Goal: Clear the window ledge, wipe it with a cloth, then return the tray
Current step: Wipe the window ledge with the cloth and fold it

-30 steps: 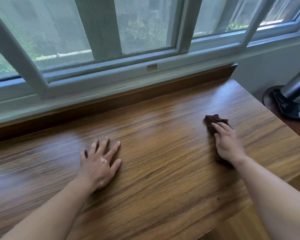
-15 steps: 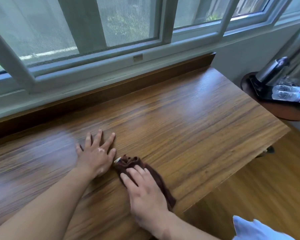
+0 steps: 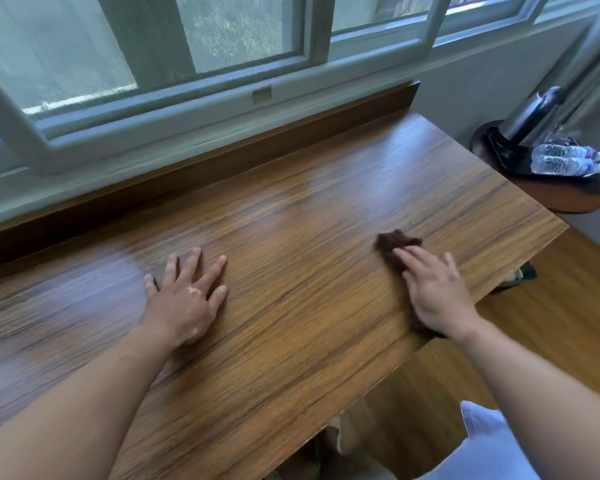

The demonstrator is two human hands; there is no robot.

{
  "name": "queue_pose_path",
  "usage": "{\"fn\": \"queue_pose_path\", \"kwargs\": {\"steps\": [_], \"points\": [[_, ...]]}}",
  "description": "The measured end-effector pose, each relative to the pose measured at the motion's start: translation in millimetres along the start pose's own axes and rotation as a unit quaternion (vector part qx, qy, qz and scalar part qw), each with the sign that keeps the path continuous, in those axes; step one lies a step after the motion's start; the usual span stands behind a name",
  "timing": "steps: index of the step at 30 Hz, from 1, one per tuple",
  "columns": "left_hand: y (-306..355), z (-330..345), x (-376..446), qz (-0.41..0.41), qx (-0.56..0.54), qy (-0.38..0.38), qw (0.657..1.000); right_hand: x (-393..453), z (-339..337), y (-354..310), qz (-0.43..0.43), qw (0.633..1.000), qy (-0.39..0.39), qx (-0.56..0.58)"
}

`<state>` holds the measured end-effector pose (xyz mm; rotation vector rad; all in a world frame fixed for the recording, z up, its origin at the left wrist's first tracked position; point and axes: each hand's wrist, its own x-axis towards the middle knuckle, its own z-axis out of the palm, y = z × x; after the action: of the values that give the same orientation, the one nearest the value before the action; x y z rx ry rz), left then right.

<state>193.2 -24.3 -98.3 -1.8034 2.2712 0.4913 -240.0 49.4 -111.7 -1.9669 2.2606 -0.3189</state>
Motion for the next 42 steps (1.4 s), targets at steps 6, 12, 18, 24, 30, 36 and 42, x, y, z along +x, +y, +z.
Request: {"fn": "queue_pose_path", "kwargs": {"steps": [6, 12, 18, 24, 30, 36, 42], "points": [[5.0, 1.2, -2.5, 0.002, 0.011, 0.003, 1.0, 10.1, -5.5, 20.3, 0.075, 0.995, 0.022, 0.065], [6.3, 3.1, -9.3, 0.009, 0.008, 0.011, 1.0, -40.3, 12.6, -60.1, 0.003, 0.997, 0.019, 0.08], [19.7, 7.7, -14.8, 0.011, 0.008, 0.008, 1.0, -112.8, 21.0, -165.3, -0.063, 0.994, -0.05, 0.078], [24.1, 12.1, -19.4, -0.01, 0.021, 0.027, 0.999, -146.0, 46.9, -220.3, -0.166, 0.984, -0.021, 0.065], [39.9, 19.5, -19.0, -0.01, 0.02, 0.041, 0.999, -127.0, 47.2, -196.7, -0.204, 0.978, -0.007, 0.036], [55.9, 18.7, -7.2, -0.024, 0.002, 0.041, 0.999, -94.2, 39.3, -147.4, -0.211, 0.976, -0.011, 0.05], [93.5, 7.5, 26.2, -0.026, -0.019, 0.034, 0.999, -40.4, 22.4, -56.0, -0.188, 0.981, 0.01, 0.055]]}}
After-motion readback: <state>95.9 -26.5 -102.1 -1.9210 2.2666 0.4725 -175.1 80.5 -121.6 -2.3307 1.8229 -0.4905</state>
